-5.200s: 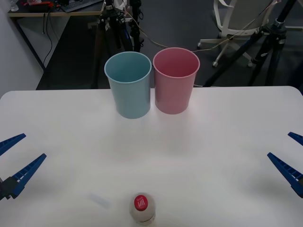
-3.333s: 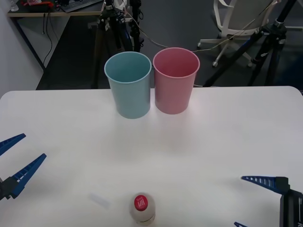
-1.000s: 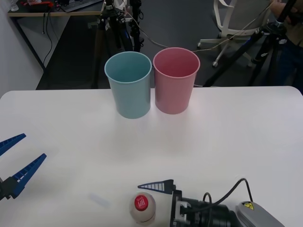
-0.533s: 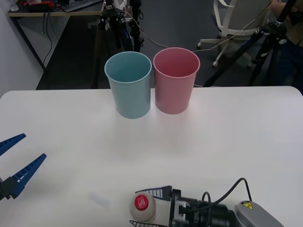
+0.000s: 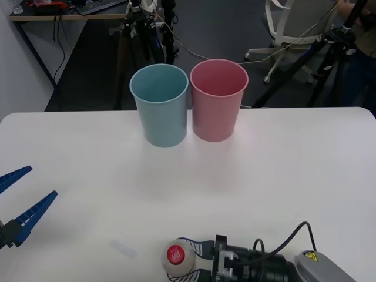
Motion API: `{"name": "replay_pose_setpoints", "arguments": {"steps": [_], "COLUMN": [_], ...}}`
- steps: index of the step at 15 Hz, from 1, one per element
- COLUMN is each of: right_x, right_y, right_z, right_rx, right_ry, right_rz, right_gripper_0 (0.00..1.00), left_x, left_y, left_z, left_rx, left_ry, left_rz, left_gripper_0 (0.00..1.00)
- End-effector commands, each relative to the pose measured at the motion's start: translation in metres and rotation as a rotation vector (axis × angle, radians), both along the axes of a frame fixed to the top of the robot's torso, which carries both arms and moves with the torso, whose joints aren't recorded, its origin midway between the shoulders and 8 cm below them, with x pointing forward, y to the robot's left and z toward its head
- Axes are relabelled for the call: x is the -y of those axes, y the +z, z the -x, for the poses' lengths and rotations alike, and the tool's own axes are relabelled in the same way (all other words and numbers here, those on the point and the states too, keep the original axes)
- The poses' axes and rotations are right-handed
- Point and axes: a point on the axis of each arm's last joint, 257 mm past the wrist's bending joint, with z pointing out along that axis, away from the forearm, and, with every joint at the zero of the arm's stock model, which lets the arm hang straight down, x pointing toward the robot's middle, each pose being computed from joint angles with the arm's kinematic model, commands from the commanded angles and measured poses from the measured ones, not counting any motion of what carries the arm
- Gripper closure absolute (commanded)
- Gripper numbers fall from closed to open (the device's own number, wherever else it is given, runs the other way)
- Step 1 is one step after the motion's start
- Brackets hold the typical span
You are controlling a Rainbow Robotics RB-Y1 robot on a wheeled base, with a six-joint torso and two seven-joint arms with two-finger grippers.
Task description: Grasp the object on the table and drop it into the matching bin: aluminum can to the light blue bin, PET bottle to the pink bin.
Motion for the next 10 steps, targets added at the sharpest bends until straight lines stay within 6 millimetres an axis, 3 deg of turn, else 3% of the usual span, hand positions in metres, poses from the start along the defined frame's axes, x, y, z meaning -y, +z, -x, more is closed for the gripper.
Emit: {"name": "replay_pose_setpoints", "arguments": {"steps": [1,5,10], "right_x": [0.015,0.044,0.113], "right_y": [0.005,0.023,0.043], "right_z": [-0.001,-0.009,-0.038], "right_rx": [-0.002,-0.015,-0.046], "right_ry": [-0.04,-0.139,-0.324], "right_rz": [0.012,0.01,-0.007], "right_gripper_0": [1.0,1.0,1.0], "left_x": [0.0,0.0,0.0], "left_y": [0.0,0.0,0.0], "left_z": [0.0,0.0,0.0], "left_rx": [0.0,0.0,0.0], "left_ry": [0.0,0.0,0.0], "left_rz": [0.0,0.0,0.0], "left_gripper_0": [0.0,0.0,0.0]}}
